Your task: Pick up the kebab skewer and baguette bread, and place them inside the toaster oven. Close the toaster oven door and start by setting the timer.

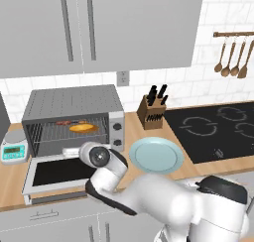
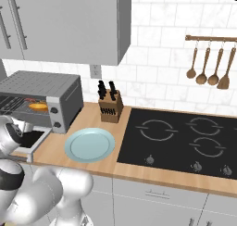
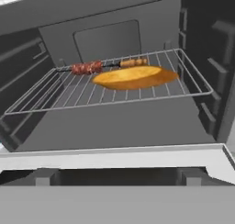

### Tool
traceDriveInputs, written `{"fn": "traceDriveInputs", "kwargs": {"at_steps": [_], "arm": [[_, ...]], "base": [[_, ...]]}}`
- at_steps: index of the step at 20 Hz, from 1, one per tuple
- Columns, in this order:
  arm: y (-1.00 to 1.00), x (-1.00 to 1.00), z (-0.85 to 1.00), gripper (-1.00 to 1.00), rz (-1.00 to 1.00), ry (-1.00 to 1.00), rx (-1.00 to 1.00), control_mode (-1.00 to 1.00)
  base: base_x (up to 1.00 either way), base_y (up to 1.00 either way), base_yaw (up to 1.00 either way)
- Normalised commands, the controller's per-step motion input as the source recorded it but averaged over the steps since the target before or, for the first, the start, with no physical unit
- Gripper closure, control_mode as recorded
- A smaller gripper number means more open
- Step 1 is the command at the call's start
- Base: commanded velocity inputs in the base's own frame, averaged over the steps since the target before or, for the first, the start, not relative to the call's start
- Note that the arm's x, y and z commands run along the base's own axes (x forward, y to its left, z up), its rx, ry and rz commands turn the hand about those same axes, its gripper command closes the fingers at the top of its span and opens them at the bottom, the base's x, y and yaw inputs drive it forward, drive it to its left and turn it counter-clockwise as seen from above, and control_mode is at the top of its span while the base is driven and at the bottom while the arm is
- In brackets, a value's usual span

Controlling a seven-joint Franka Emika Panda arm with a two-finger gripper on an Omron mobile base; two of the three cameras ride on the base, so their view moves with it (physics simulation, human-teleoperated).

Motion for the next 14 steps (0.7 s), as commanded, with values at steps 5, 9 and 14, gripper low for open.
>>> {"fn": "traceDriveInputs", "kwargs": {"at_steps": [5,9,14], "arm": [[0.0,-0.73,0.3,-1.0,-0.05,0.05,0.0,-1.0],[0.0,-0.77,0.23,-1.0,-0.04,0.12,0.0,-1.0],[0.01,-0.86,0.07,-1.0,-0.04,0.15,0.0,-1.0]], "base": [[0.0,0.0,0.0],[0.0,0.0,0.0],[0.0,0.0,0.0]]}}
